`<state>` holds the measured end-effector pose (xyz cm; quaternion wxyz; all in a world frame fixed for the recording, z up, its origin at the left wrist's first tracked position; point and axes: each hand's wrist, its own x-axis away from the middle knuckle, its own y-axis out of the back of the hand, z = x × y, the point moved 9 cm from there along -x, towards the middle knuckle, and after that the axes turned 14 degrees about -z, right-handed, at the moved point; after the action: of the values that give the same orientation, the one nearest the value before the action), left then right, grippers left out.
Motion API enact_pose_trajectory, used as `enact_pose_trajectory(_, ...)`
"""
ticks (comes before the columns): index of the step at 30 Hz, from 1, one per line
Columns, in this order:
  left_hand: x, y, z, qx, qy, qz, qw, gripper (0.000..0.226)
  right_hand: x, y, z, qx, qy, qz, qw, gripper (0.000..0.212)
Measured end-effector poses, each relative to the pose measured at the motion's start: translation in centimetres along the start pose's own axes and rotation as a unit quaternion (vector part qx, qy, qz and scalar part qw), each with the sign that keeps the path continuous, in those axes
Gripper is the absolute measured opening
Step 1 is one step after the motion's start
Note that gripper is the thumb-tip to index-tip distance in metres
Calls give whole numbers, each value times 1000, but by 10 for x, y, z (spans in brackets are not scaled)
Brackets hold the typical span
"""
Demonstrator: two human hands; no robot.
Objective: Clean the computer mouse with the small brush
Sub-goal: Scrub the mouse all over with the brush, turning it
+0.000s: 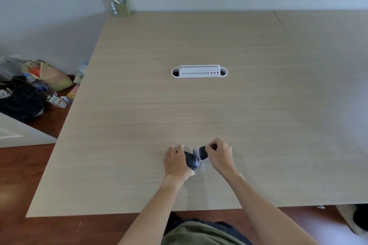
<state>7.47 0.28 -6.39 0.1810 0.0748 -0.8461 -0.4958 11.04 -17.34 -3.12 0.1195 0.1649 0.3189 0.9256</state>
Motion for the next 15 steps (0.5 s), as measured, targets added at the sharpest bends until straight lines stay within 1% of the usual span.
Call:
enact_pose_trajectory(2,7,-5,4,24,43,-12,999,88,4,-9,-4,-8,-11,34,999,10)
enact_pose_trajectory(4,12,-9,5,35,56,-24,998,87,7,-14,-12,7,-22,51,998,10)
enact_pose_trajectory(6,11,-9,4,32,50,-33,998,84,7,-12,-17,42,-23,43,998,10)
enact_pose_trajectory(9,8,-8,4,32,44,-29,998,89,2,0,-13,106,2,1,994,10)
enact_pose_trajectory(12,4,-7,4,26,34,-12,999,87,0,2,-6,57,0,-17,998,11)
enact_pose_trajectory(15,1,-6,3,29,23,2,999,80,5,-12,-2,-15,-24,34,999,9)
